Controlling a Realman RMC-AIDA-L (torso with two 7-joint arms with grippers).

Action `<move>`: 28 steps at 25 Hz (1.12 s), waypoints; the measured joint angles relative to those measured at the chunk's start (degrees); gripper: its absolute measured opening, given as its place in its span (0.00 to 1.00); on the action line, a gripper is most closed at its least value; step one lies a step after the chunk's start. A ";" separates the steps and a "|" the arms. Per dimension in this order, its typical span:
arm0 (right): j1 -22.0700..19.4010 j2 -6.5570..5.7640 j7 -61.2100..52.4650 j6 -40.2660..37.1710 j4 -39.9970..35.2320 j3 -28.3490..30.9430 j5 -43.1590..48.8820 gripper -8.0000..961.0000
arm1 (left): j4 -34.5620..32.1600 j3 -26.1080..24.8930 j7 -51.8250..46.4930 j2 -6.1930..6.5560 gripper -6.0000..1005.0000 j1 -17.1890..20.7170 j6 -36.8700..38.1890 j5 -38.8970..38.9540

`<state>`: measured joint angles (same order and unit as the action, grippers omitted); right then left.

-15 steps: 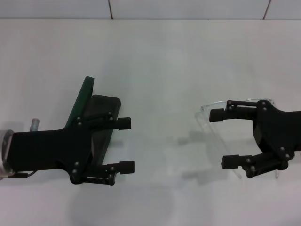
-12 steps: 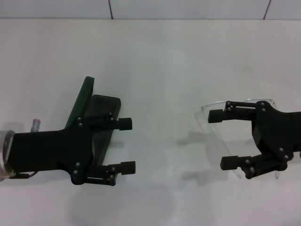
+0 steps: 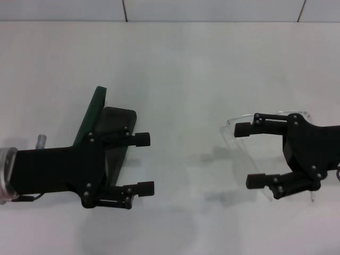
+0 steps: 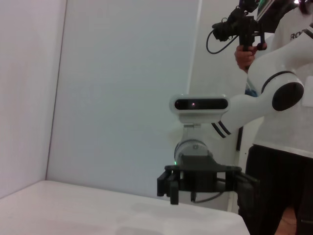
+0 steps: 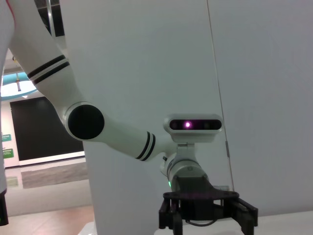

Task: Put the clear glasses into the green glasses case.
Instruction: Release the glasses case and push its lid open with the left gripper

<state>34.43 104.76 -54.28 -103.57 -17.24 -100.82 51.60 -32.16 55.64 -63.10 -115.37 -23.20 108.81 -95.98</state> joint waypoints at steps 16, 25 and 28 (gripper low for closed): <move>-12.39 0.21 2.62 21.61 -15.29 26.58 4.36 0.91 | -35.59 -9.06 -43.03 -4.03 0.88 1.25 -13.88 -6.18; -18.20 8.21 -3.29 30.41 -34.37 42.41 26.32 0.90 | -46.60 -4.02 -69.13 -4.08 0.88 -2.33 -20.44 -27.56; -17.18 8.02 -4.90 30.18 -34.20 43.33 28.00 0.90 | -48.29 -0.93 -74.79 -3.98 0.87 -2.72 -20.09 -32.76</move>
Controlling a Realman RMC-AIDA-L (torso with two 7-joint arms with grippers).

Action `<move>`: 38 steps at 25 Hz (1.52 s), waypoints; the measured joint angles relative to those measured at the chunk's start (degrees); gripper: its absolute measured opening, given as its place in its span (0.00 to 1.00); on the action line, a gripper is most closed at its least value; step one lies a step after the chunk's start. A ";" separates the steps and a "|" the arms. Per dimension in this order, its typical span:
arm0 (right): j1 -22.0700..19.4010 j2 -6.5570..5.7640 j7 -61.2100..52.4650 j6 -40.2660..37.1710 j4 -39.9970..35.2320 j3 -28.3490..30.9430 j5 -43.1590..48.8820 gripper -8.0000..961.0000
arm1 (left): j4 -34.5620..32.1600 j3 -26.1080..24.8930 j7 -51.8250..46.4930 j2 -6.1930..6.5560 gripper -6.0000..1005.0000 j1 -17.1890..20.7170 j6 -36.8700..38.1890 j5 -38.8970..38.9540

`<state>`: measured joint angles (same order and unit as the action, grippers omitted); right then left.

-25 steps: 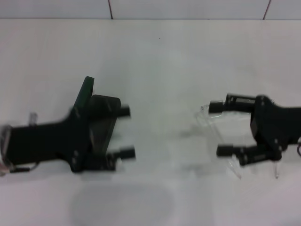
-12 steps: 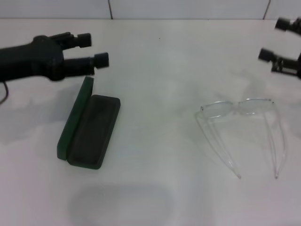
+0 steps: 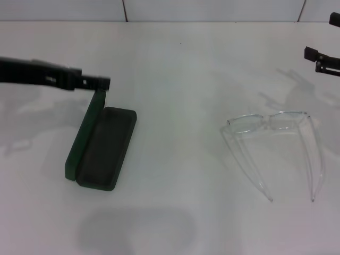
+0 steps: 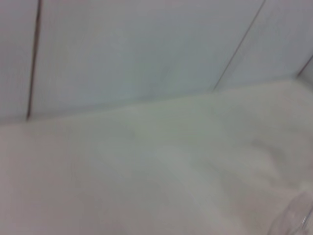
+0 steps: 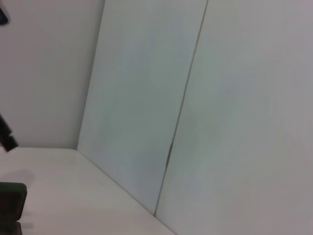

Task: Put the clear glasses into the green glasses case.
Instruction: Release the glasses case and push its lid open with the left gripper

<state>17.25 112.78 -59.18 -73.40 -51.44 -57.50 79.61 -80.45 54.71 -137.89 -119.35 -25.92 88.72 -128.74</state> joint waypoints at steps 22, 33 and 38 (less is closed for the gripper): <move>1.21 0.01 -1.30 -1.49 -0.16 0.34 0.29 0.90 | 3.59 6.81 -6.39 -0.34 0.87 -0.57 1.56 -10.65; 0.16 0.15 -1.59 -3.85 -0.17 1.72 0.18 0.90 | 9.05 6.91 -6.83 -0.09 0.76 -3.78 1.66 -11.39; -0.05 0.10 -1.59 -4.34 0.10 1.88 0.05 0.90 | 6.90 8.69 -5.84 -0.26 0.62 -3.50 1.89 -11.30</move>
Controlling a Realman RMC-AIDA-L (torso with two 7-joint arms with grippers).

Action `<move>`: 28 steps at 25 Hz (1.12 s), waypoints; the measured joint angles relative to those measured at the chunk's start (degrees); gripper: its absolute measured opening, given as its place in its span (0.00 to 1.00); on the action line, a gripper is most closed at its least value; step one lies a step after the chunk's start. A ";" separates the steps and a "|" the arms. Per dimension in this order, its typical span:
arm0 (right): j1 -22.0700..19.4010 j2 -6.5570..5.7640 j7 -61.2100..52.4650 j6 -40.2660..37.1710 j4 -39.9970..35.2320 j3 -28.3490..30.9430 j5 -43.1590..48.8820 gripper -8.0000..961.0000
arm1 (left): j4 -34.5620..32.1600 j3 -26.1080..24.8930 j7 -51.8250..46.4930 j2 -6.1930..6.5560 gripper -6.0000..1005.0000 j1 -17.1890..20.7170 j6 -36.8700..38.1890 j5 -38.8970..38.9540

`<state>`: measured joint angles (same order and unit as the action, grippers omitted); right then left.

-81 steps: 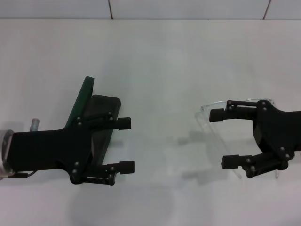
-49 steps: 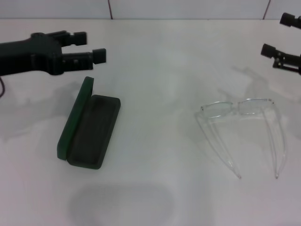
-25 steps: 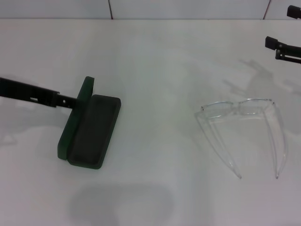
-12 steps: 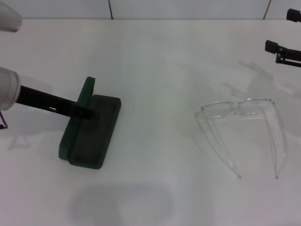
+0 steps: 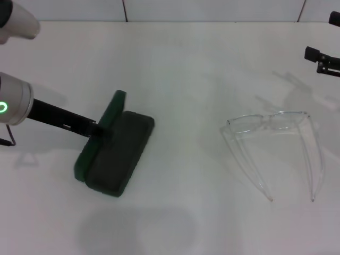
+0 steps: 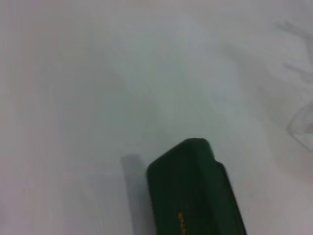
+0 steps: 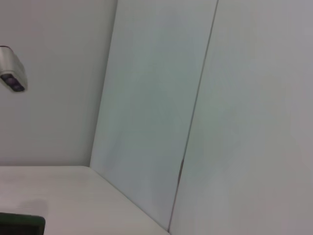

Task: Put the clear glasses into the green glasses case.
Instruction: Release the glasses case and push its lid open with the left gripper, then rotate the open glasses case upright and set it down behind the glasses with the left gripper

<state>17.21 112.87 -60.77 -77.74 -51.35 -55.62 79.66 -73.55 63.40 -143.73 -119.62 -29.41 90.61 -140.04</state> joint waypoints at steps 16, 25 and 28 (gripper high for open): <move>-1.52 0.69 0.25 -2.94 0.13 3.90 0.07 0.90 | -6.94 8.82 1.53 0.14 0.21 0.36 0.38 -0.62; -3.02 1.02 0.30 -3.37 0.19 4.34 0.10 0.90 | -19.63 14.85 12.34 -0.11 0.21 4.51 -1.66 0.80; -3.80 1.07 0.31 -3.97 0.08 5.16 -0.09 0.91 | -23.31 17.96 18.33 -0.11 0.21 6.35 -3.24 1.80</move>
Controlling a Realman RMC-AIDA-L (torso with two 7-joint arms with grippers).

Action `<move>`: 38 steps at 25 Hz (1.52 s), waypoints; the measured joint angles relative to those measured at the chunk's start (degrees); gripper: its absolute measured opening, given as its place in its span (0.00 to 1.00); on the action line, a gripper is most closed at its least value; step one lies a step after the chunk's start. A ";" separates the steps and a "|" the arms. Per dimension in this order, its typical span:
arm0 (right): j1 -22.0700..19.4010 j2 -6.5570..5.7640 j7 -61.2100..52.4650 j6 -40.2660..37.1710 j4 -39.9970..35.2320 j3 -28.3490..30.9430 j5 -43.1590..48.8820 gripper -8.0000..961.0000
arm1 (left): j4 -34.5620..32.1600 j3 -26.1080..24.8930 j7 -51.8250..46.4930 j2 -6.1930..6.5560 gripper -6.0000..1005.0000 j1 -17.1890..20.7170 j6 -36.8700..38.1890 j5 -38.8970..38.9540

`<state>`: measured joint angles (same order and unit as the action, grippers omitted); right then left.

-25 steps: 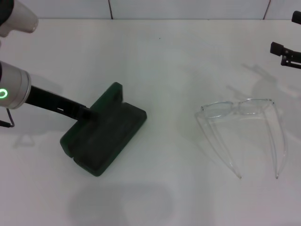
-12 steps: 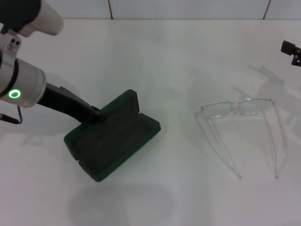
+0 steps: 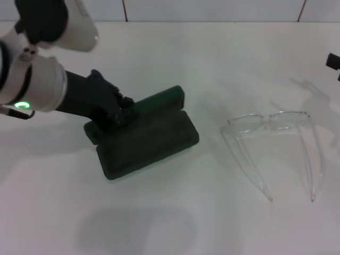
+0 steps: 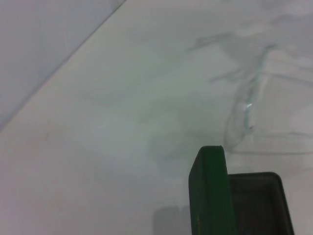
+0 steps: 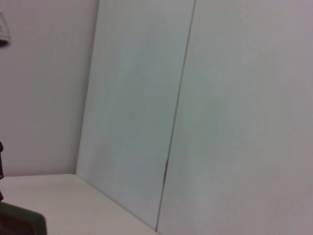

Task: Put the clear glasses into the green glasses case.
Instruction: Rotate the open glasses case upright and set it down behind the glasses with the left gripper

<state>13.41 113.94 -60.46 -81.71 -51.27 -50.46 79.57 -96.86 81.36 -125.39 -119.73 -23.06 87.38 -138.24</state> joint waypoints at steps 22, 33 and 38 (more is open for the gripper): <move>-2.77 0.32 -0.54 -6.95 -0.38 4.40 -0.18 0.90 | 4.21 12.23 13.70 -0.09 0.21 0.39 -8.96 1.49; -2.92 0.33 -0.73 -8.08 -0.41 4.41 -0.21 0.90 | 5.55 17.59 12.50 -0.14 0.21 -0.24 -14.73 1.61; -2.97 0.40 -0.86 -8.80 -0.42 4.41 -0.21 0.90 | 7.47 18.65 11.89 -0.22 0.21 -1.71 -16.48 1.65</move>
<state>10.44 114.34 -61.31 -90.51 -51.69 -46.05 79.36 -89.39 100.01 -113.51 -119.95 -24.77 70.89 -136.59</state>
